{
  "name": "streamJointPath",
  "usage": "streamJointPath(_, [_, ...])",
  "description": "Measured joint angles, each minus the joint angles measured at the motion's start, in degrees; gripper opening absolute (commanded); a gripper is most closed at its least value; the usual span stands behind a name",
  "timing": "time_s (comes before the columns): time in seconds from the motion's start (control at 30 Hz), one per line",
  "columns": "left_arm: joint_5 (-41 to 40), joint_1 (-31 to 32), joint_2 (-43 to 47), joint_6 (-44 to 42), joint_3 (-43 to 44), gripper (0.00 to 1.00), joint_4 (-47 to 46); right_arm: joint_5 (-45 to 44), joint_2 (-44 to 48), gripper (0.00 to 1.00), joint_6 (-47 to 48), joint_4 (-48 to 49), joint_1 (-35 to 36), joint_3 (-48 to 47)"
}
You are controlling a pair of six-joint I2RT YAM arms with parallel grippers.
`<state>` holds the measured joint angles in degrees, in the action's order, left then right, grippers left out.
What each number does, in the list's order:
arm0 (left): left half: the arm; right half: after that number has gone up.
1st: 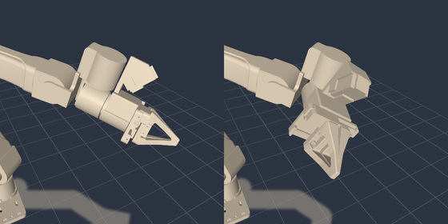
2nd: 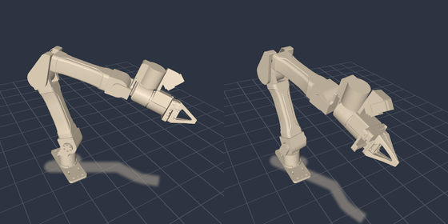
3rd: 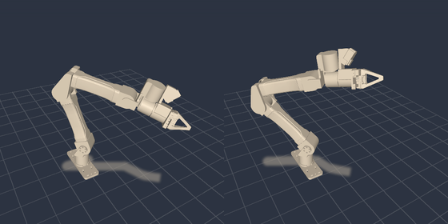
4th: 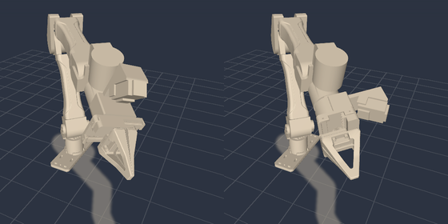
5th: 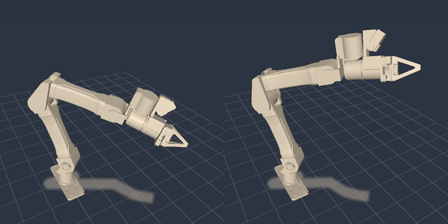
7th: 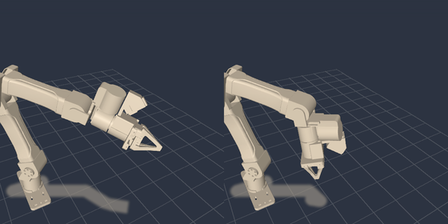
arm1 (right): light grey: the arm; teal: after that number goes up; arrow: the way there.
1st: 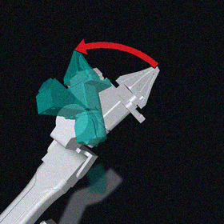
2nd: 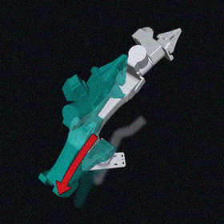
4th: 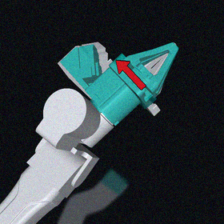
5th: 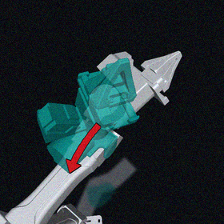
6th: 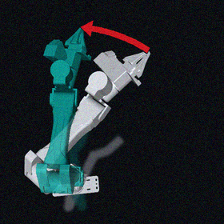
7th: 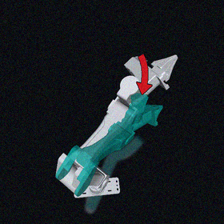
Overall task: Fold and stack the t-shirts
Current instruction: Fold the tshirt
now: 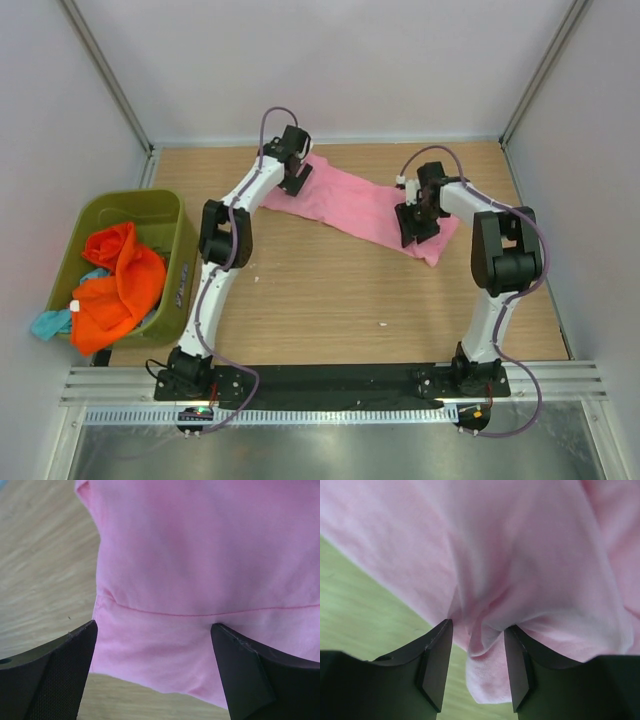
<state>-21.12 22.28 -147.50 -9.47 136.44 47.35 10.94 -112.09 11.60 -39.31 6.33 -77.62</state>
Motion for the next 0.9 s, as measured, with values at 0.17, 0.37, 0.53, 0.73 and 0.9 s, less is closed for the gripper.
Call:
streamJointPath(0.17, [-3.32, -0.28, -3.30, -4.28, 3.91, 0.98, -5.25, 3.30, 3.26, 0.51, -3.28, -2.64, 6.78, 4.48])
streamJointPath(0.37, [-6.64, -0.26, -3.39, -4.37, 3.96, 0.98, -10.29, 6.23, 5.92, 0.50, -4.81, -6.16, 12.07, 6.97])
streamJointPath(0.53, [-7.17, 1.20, 5.09, -3.06, -3.63, 0.99, -10.86, 6.47, 10.51, 0.52, -3.54, -10.01, 10.86, 2.99])
streamJointPath(0.73, [0.04, 9.81, 25.57, 1.92, -15.06, 1.00, -10.67, 9.55, 10.38, 0.53, -3.34, -8.48, 2.89, -11.74])
streamJointPath(0.9, [13.73, 17.14, 31.87, 11.04, -15.10, 1.00, -10.08, 12.66, 3.08, 0.54, -4.37, -4.83, -3.30, -23.17])
